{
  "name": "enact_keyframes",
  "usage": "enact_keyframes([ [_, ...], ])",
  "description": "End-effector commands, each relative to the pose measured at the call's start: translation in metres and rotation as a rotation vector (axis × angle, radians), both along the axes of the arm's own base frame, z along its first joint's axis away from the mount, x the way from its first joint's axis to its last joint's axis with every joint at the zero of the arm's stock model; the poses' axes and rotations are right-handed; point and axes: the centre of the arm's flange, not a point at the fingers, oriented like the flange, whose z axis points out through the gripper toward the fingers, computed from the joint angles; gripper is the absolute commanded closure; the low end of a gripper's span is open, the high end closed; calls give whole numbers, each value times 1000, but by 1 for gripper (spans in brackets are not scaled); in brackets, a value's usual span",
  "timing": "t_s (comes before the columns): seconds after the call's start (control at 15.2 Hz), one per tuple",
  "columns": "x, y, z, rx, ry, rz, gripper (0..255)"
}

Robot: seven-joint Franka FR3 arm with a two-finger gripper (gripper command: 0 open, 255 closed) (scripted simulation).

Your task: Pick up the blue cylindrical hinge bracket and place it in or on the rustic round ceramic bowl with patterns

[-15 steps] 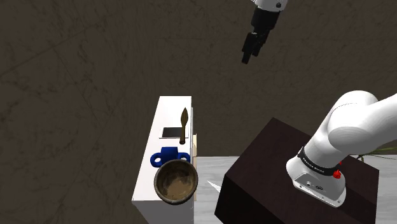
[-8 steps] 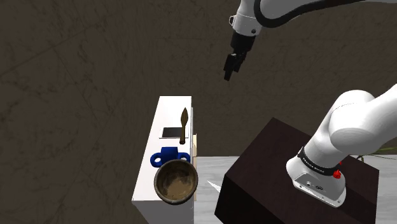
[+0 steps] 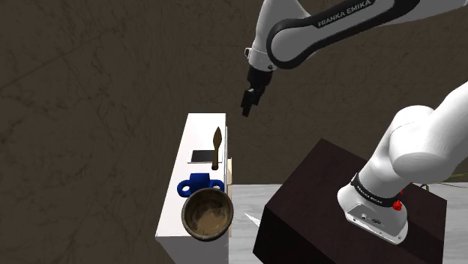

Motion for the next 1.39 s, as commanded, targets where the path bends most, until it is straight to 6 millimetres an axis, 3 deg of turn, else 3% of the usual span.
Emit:
enact_keyframes([
  [0.0,11,13,-20,9,-3,24,0],
  [1.32,98,169,-205,92,-13,260,0],
])
